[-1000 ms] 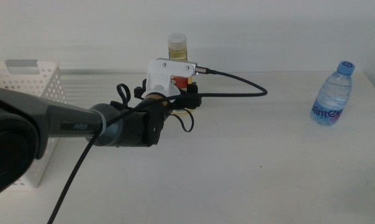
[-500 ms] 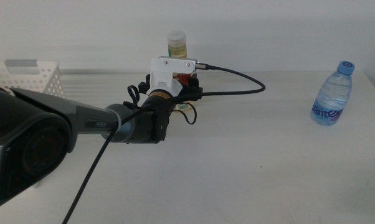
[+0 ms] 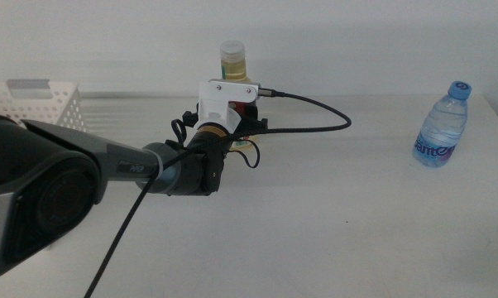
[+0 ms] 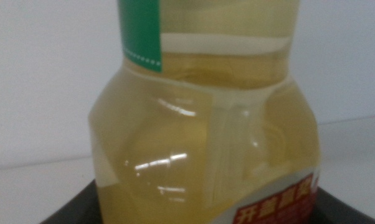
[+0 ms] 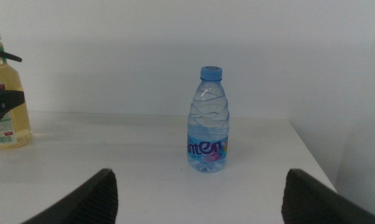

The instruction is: Use arms to grab the bottles and put them into the dustbin to the left of the table.

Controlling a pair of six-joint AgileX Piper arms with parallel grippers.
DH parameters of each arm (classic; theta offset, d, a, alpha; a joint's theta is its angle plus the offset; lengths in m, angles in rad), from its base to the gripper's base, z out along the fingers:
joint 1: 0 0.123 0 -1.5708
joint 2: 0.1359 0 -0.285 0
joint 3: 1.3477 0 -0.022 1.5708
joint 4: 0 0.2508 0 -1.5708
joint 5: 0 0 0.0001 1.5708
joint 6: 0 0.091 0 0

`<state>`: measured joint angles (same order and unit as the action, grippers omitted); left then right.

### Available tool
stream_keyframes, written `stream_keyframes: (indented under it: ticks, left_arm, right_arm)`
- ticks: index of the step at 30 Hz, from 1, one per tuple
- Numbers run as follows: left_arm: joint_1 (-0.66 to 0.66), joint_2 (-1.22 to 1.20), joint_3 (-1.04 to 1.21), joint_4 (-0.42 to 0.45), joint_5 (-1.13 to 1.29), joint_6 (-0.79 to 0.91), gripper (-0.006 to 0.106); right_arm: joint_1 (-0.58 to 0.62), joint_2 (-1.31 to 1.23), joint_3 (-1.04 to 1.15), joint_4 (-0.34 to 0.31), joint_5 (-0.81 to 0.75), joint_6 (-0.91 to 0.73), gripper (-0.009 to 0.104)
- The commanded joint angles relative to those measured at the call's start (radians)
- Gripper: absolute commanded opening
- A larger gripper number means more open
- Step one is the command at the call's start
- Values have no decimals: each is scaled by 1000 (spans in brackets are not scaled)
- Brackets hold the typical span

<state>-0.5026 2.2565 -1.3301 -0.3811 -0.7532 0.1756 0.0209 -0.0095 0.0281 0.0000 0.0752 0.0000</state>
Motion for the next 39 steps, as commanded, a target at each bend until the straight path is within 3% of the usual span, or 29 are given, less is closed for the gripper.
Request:
stream_keyframes:
  ticks: [1, 6, 14, 23, 32, 39]
  left_arm:
    - [5, -105, -3, -7, -65, -11, -5]
    - [7, -234, 60, -12, 30, 78, -5]
    - [40, -480, 99, -98, 431, 235, -5]
    - [179, -704, 98, -95, 925, 236, -5]
    - [272, -831, 98, -76, 1168, 233, -5]
    - [353, -886, 90, -5, 1288, 199, -5]
  right_arm:
    - [-5, -28, -7, 0, -75, -8, 72]
    - [-5, -28, -7, 0, -75, -8, 72]
    - [-5, -28, -7, 0, -75, -8, 72]
    - [-5, -28, -7, 0, -75, -8, 72]
    - [-5, -28, -7, 0, -75, -8, 72]
    - [-5, -28, -7, 0, -75, -8, 72]
